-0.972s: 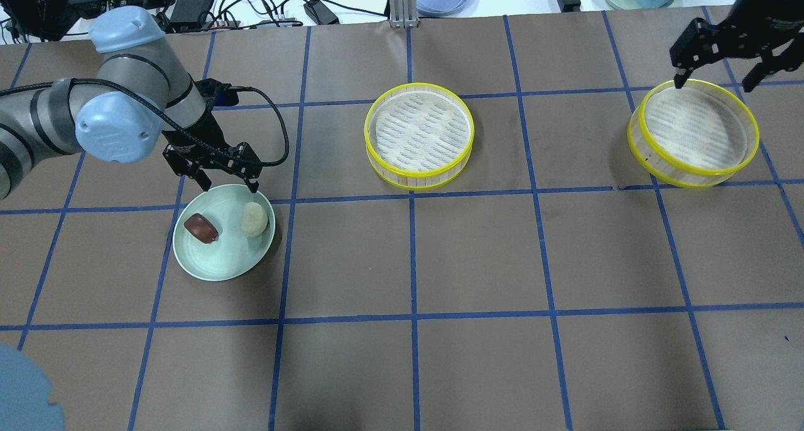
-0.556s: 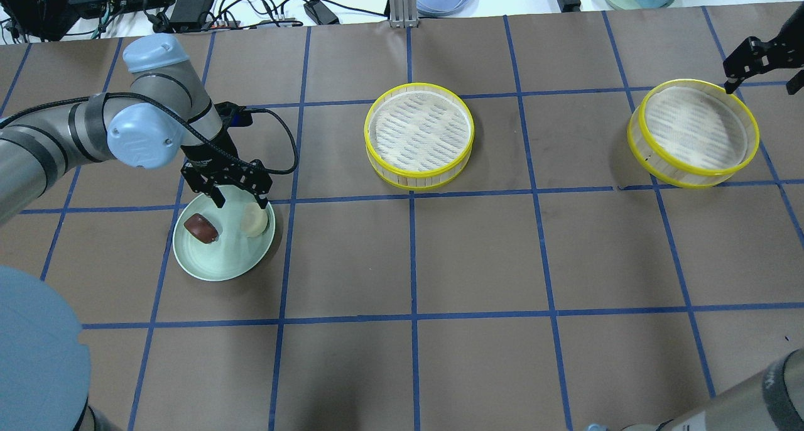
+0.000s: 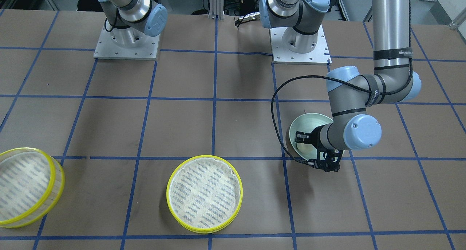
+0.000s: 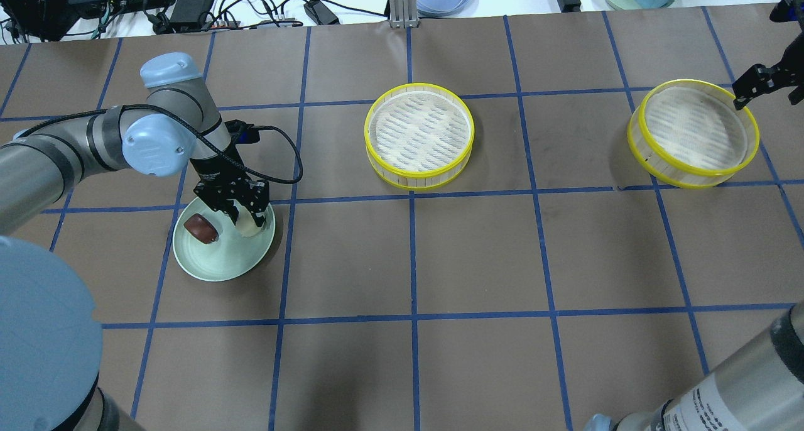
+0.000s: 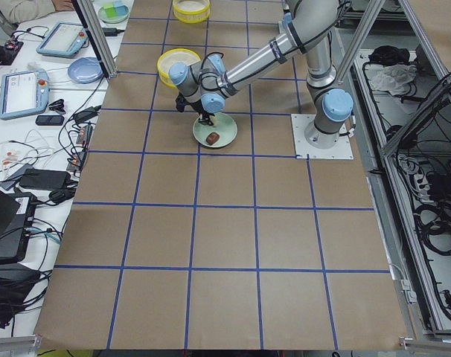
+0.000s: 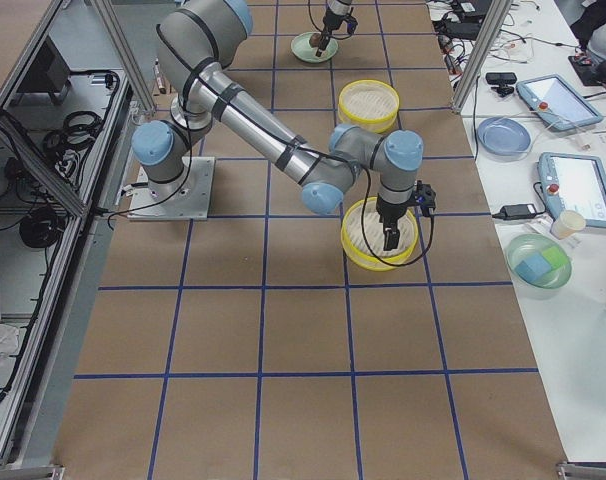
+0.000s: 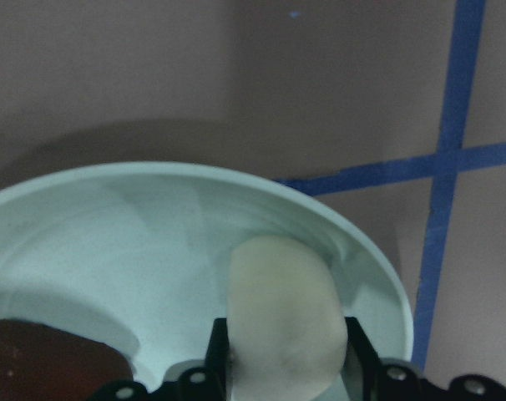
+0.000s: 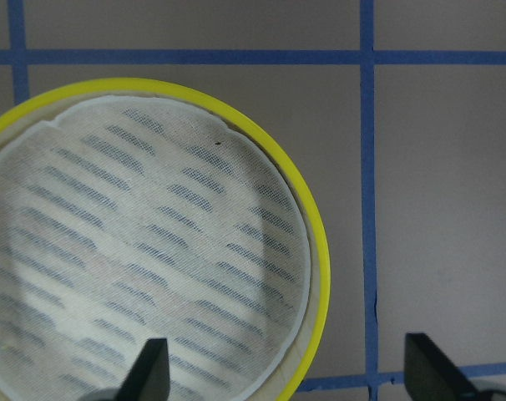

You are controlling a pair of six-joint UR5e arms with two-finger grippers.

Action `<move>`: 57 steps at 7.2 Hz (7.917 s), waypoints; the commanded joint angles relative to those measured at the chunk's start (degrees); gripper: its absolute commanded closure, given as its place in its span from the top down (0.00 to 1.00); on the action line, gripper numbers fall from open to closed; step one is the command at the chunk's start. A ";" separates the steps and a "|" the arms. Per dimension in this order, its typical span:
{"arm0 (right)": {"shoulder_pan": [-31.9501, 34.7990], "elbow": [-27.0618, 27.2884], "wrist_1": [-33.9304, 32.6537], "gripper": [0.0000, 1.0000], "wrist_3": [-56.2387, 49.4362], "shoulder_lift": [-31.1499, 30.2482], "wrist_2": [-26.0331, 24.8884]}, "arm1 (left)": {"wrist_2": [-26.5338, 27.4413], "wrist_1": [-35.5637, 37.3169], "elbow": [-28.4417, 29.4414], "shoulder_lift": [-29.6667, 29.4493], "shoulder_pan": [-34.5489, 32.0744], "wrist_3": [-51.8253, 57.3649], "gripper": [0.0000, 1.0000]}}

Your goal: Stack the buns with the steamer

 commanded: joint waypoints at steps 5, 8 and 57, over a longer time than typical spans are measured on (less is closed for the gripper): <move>-2.53 0.04 -2.27 0.79 -2.89 5.76 0.53 | -4.25 -2.16 12.22 2.07 -0.54 -9.53 0.00; -2.53 0.04 -2.46 0.25 -3.16 6.29 0.62 | -13.40 4.02 14.62 2.16 -5.44 -17.10 0.00; 30.52 0.74 26.18 1.00 27.08 -28.57 -0.79 | -23.26 14.88 16.48 2.78 -14.77 -55.19 0.00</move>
